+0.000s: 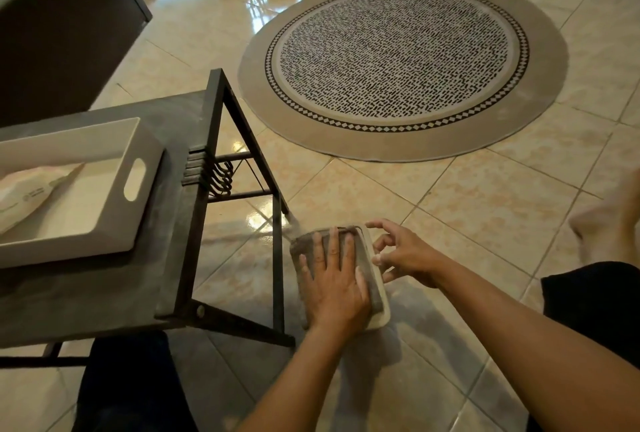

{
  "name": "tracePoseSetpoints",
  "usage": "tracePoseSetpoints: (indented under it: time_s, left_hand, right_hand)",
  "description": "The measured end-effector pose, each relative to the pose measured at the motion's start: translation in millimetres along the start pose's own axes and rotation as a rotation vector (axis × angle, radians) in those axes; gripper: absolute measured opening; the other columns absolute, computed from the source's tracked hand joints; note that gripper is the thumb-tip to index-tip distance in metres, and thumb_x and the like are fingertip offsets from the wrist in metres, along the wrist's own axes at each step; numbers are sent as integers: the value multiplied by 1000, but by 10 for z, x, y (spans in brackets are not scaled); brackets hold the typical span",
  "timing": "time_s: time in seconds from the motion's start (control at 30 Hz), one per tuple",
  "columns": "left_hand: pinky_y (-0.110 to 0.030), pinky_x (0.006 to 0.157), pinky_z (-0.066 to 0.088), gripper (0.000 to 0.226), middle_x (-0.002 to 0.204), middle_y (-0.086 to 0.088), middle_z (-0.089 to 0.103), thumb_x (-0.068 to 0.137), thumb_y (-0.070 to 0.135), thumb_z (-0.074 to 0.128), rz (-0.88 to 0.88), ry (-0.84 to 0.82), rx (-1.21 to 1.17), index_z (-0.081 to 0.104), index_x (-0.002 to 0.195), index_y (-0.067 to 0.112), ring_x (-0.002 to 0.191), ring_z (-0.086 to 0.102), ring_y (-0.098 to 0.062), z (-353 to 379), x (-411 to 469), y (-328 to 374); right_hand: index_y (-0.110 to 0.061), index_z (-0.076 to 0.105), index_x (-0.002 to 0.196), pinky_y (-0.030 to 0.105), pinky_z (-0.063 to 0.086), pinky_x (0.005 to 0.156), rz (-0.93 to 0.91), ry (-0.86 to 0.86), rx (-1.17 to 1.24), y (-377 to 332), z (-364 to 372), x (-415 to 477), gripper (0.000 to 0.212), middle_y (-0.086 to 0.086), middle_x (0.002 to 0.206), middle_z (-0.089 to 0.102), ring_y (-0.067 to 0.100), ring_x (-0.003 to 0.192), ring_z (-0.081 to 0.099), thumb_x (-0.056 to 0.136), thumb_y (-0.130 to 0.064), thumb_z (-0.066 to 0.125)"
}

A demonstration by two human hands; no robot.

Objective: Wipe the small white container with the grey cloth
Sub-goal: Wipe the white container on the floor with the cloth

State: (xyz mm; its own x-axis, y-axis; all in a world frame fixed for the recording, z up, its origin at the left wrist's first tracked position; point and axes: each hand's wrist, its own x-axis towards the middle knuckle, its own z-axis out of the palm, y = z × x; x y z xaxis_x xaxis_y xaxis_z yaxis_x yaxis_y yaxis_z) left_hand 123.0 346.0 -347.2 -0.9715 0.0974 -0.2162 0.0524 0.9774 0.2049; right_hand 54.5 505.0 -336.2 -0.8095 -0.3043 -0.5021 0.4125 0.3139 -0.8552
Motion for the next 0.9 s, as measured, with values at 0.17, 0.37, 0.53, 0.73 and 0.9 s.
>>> tracePoseSetpoints:
  time_s: [0.17,0.37,0.53,0.73,0.9]
  left_hand:
    - [-57,119,-7,66,160,0,-29,93,48,3,80,19,-13,-15,154,28,144,-33,-25,61,164,170]
    - [-54,119,-10,65,160,0,-32,100,46,15,-37,28,-81,-20,153,29,142,-36,-22,-30,205,-45]
    - [-53,118,-13,65,158,1,-35,98,47,12,-37,9,-64,-20,152,31,141,-39,-19,188,-211,34]
    - [-53,115,-16,66,160,-2,-28,94,51,5,13,30,-44,-15,153,30,144,-33,-24,207,-285,144]
    - [-54,118,-13,62,159,0,-30,97,47,7,50,9,-24,-19,151,31,143,-34,-23,125,-152,243]
  right_hand:
    - [-23,45,140,35,62,60,7,-12,29,9,-39,-32,67,18,100,62,24,79,68,86,16,57]
    - [-22,43,142,30,61,57,-5,52,40,28,-37,-69,66,15,96,58,23,77,66,88,13,60]
    - [-21,47,139,43,64,62,9,71,99,51,-36,-10,64,14,94,55,26,76,63,88,15,59]
    - [-21,43,146,39,64,64,31,36,91,-11,-77,-5,69,16,100,56,26,81,65,88,13,59]
    - [-22,38,150,34,62,63,56,-13,103,1,-126,-27,76,16,103,58,24,82,67,88,20,52]
